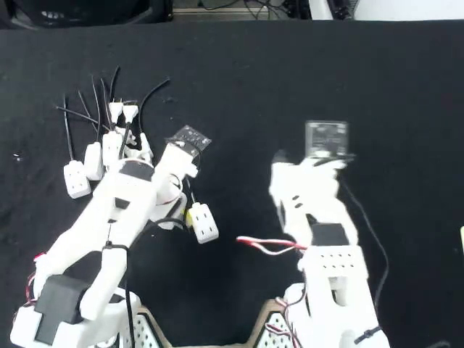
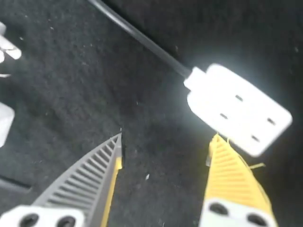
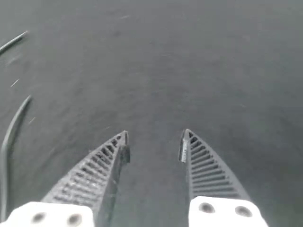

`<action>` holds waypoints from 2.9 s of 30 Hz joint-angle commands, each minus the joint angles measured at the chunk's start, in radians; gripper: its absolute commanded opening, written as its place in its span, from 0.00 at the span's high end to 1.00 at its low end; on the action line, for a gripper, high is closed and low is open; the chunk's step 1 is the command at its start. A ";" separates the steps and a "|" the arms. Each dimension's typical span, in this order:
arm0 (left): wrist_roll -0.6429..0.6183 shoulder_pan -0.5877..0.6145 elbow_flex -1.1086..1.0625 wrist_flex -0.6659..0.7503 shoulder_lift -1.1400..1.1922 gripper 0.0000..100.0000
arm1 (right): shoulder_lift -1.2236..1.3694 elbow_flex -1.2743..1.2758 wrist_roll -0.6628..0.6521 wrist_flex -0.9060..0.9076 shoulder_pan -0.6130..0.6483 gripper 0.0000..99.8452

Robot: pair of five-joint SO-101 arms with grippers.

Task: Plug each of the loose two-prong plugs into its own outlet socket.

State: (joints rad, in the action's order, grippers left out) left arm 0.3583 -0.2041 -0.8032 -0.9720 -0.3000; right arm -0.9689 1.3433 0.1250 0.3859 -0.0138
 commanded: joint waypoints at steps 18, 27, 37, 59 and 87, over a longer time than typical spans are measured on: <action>-0.408 -0.137 0.206 0.351 0.087 0.71 | 0.004 -0.067 0.091 -0.031 -0.152 0.83; -0.414 -0.013 0.282 0.404 0.115 0.71 | 0.004 -0.068 0.091 -0.031 -0.150 0.83; -0.408 -0.031 0.503 0.442 0.497 0.71 | 0.005 -0.067 0.091 -0.031 -0.150 0.83; -0.328 0.087 0.160 0.123 0.057 0.71 | 0.002 -0.116 0.081 0.127 0.015 0.83; -0.414 0.282 -0.099 0.181 -0.098 0.71 | 0.171 -0.062 -0.482 0.348 0.502 0.83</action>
State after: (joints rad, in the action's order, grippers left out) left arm -0.0483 0.0706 -0.9137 -0.8032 -0.3644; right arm -0.9014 1.3633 -0.3445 0.7127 0.4757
